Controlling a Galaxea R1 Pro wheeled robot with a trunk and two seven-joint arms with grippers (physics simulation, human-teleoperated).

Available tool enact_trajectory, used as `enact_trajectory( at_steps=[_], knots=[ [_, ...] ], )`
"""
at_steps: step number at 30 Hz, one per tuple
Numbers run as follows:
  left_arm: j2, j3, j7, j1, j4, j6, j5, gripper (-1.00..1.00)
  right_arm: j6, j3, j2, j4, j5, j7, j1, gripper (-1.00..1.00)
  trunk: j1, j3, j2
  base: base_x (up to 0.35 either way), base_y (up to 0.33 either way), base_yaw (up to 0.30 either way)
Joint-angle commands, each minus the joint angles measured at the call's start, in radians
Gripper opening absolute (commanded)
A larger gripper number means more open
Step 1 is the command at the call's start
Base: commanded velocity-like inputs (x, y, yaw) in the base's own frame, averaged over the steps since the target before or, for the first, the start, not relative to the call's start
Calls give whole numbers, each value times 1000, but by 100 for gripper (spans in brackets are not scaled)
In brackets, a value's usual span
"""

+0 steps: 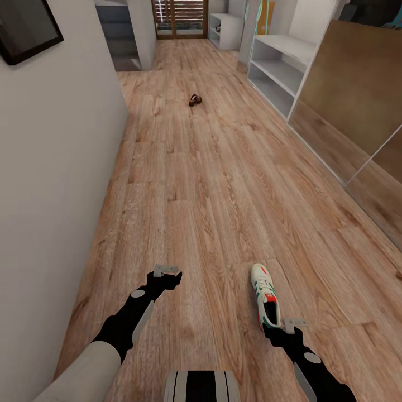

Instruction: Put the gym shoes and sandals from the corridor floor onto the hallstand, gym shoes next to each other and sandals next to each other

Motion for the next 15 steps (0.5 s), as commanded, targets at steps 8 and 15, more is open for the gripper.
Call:
enact_trajectory(
  at_steps=[8, 15],
  knots=[
    [0, 0, -2, 0, -2, 6, 7, 100, -3, -6, 1, 1, 0, 9, 0, 100, 0, -1, 0, 11, 0, 0],
    [0, 0, -2, 0, -1, 6, 7, 100, -2, -6, 1, 1, 0, 9, 0, 100, 0, -1, 0, 118, 0, 0]
  ],
)
